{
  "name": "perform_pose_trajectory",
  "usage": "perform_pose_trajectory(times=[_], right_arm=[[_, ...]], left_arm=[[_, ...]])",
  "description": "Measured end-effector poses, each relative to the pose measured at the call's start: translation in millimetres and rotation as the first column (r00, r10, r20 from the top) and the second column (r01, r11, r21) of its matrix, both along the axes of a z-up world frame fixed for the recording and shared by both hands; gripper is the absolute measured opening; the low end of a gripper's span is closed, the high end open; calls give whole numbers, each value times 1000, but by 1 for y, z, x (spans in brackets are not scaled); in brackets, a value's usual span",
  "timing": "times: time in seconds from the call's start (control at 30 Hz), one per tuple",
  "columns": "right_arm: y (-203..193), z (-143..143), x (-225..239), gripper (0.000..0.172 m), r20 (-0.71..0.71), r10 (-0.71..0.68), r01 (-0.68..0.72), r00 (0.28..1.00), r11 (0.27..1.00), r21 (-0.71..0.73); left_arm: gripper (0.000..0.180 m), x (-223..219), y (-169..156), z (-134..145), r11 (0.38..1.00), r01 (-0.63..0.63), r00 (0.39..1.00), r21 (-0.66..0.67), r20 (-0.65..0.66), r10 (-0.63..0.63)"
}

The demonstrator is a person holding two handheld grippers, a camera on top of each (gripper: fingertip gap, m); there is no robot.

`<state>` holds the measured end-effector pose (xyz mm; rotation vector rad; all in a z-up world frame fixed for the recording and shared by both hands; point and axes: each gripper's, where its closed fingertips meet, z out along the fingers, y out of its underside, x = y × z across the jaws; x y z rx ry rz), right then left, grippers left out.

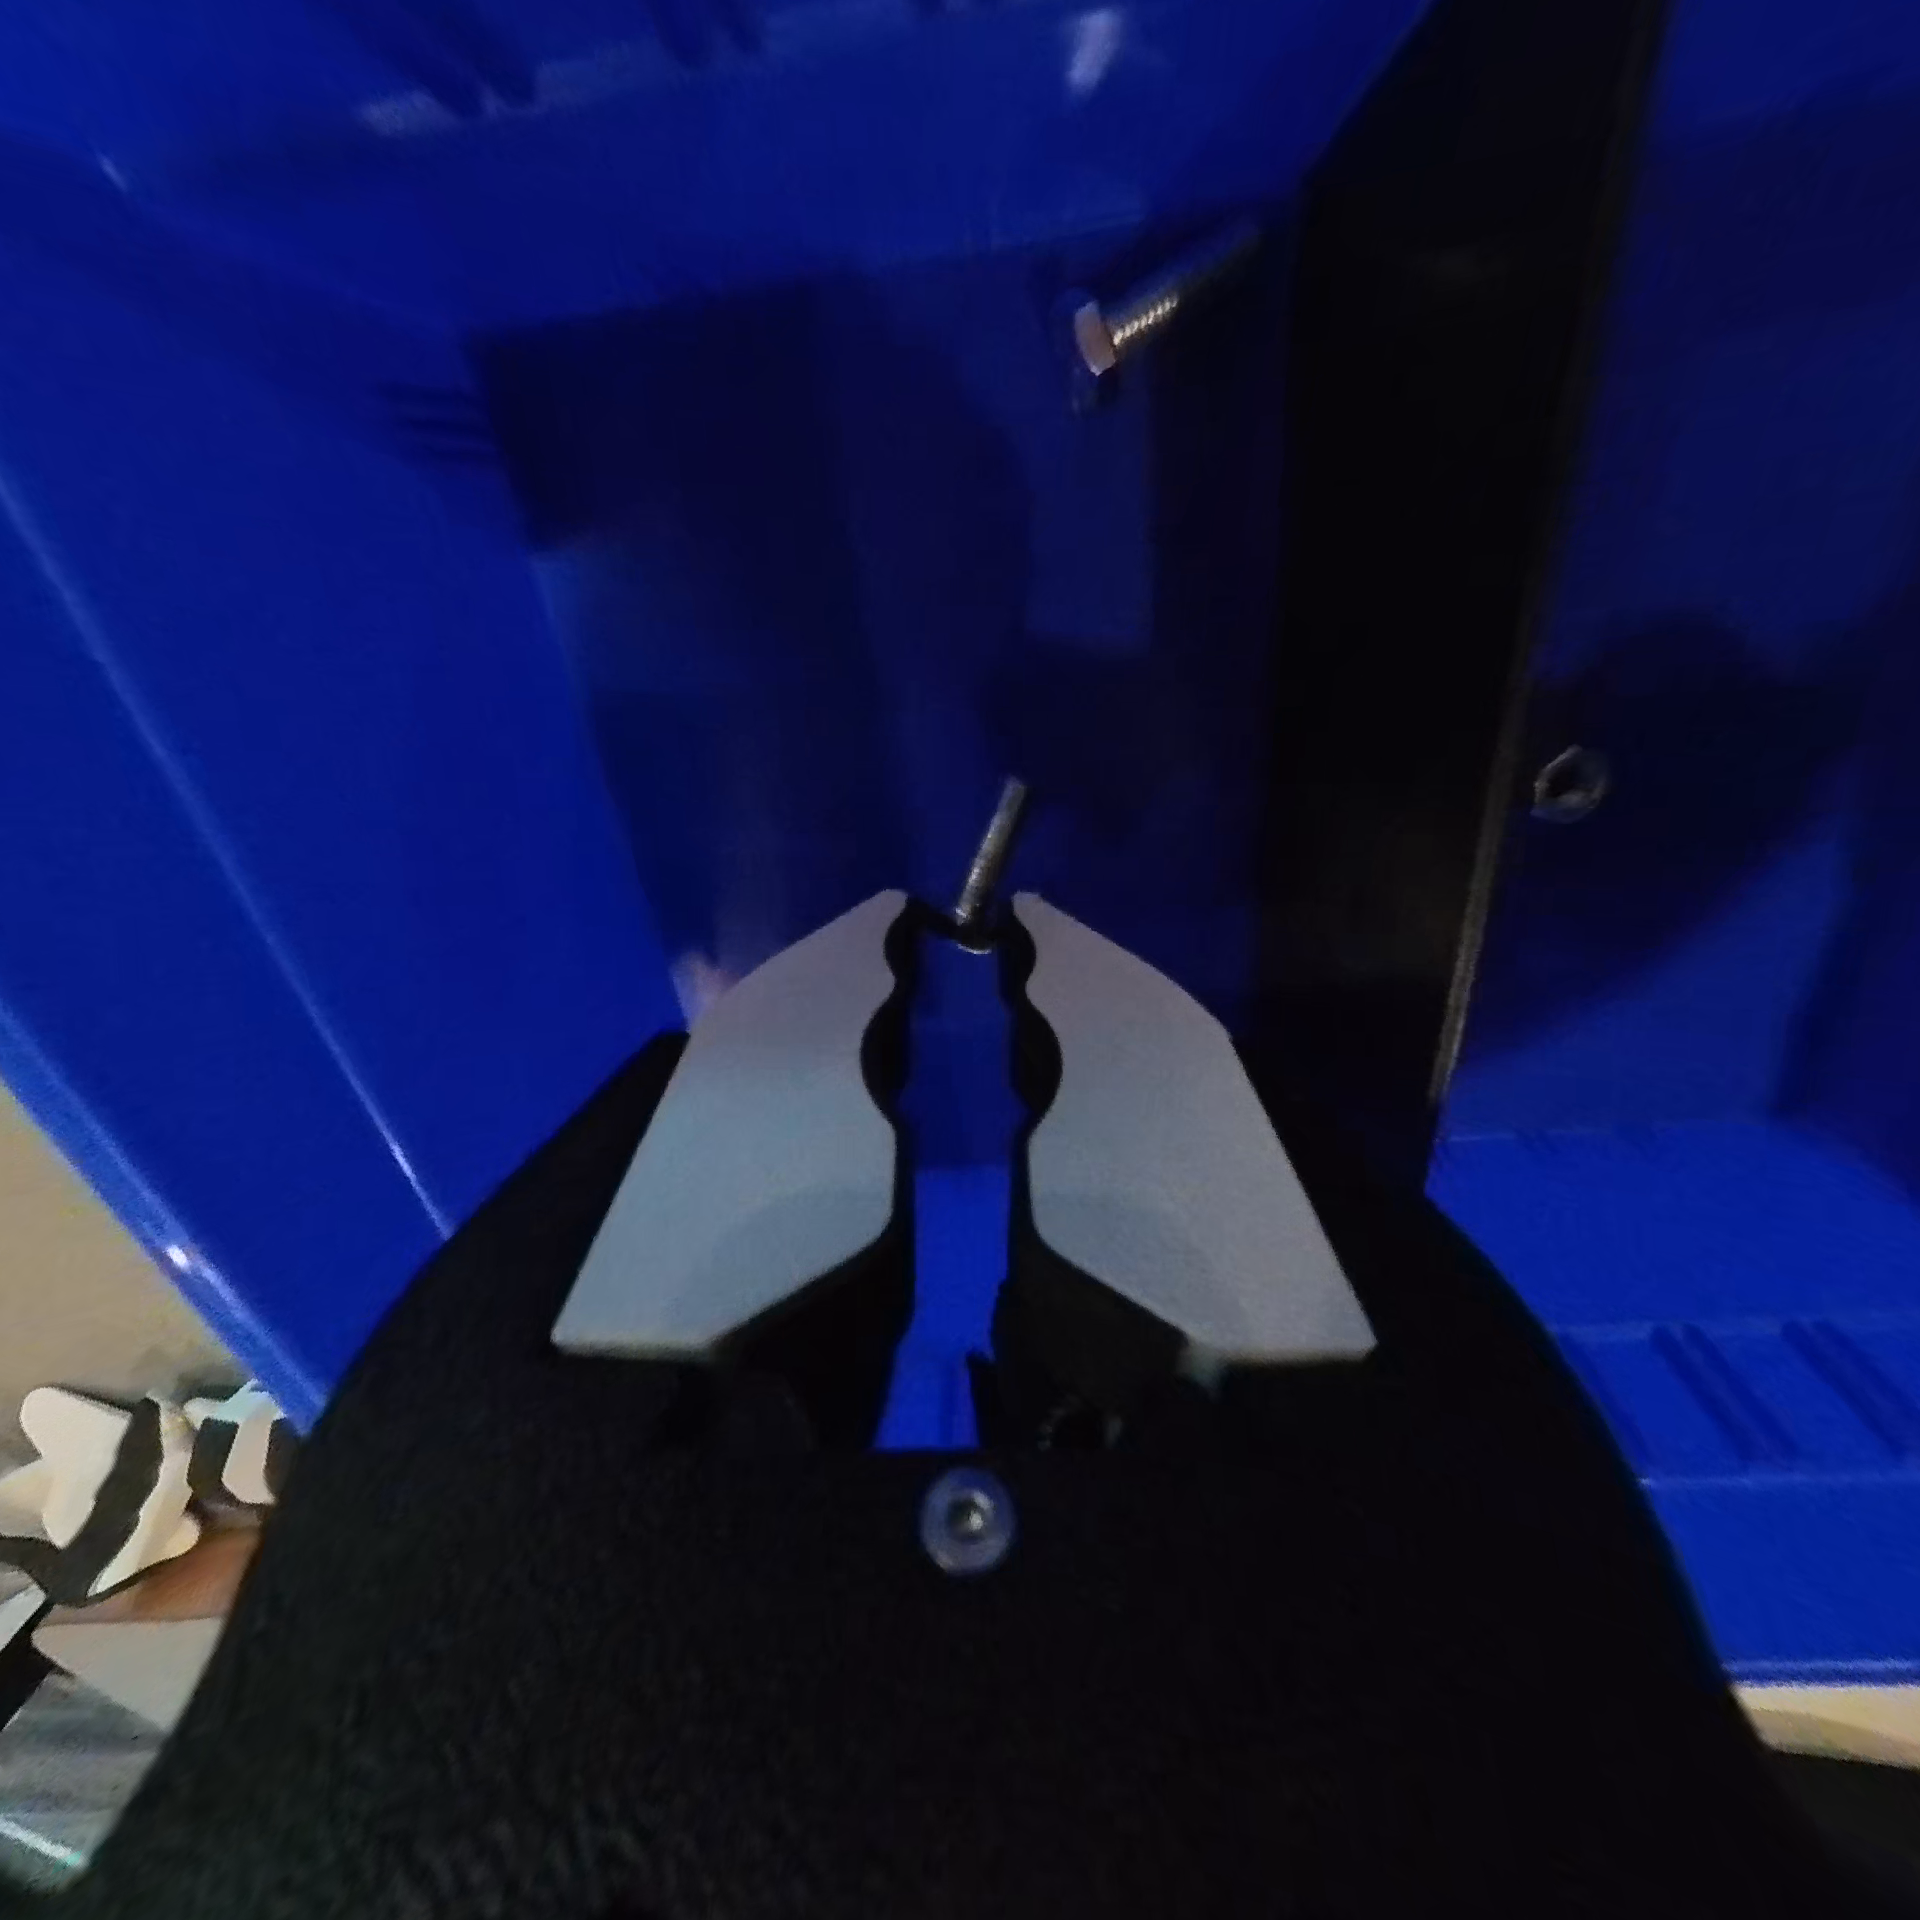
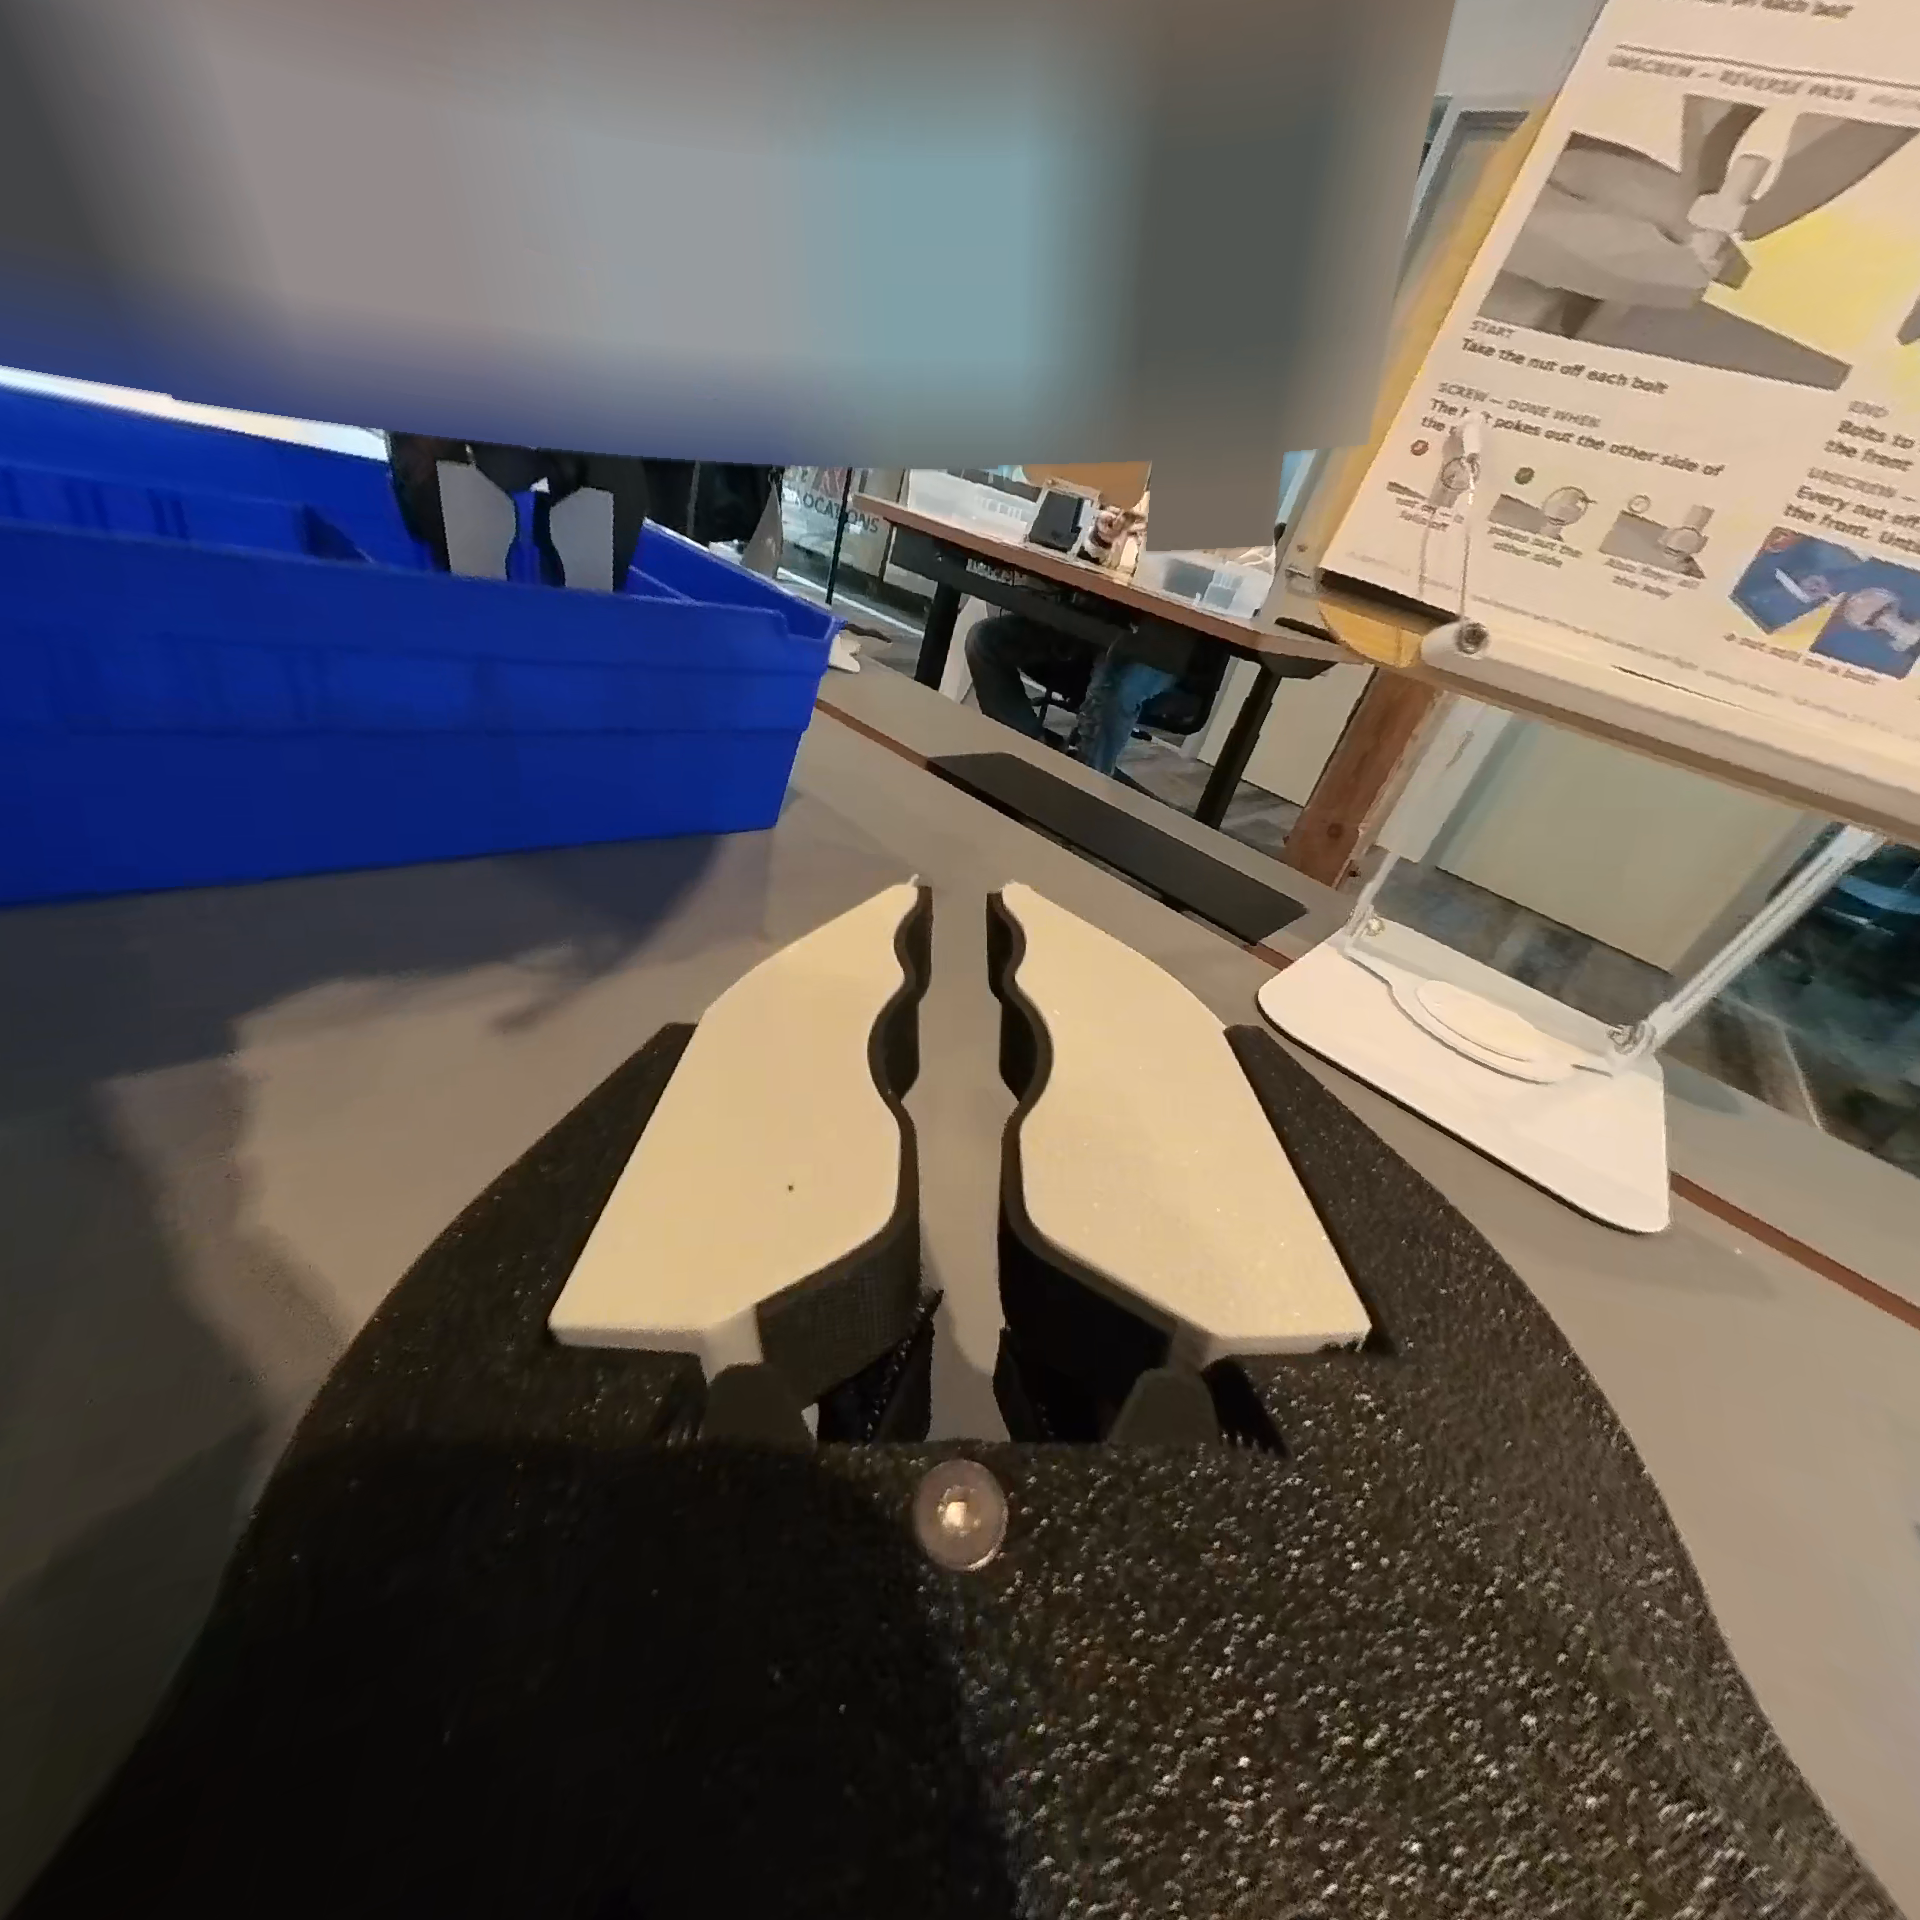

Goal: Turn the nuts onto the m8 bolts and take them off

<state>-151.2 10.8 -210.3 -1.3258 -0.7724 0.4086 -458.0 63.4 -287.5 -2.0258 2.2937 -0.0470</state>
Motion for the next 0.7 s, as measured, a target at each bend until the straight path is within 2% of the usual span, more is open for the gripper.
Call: perform_pose_trajectory(times=[0.03,0.5,0.7], right_arm=[[0,0,-1,9,6,-1,1,1000,1000,2],[0,-9,-9,9,93,-6,5,996,1000,9],[-1,-11,-11,9,119,-7,5,993,1000,12]], left_arm=[[15,0,0,-1,1000,-10,1000,-5,-4,10],[14,-1,1,-4,1000,-13,1000,13,17,13],[14,2,2,4,993,30,995,116,96,-41]])
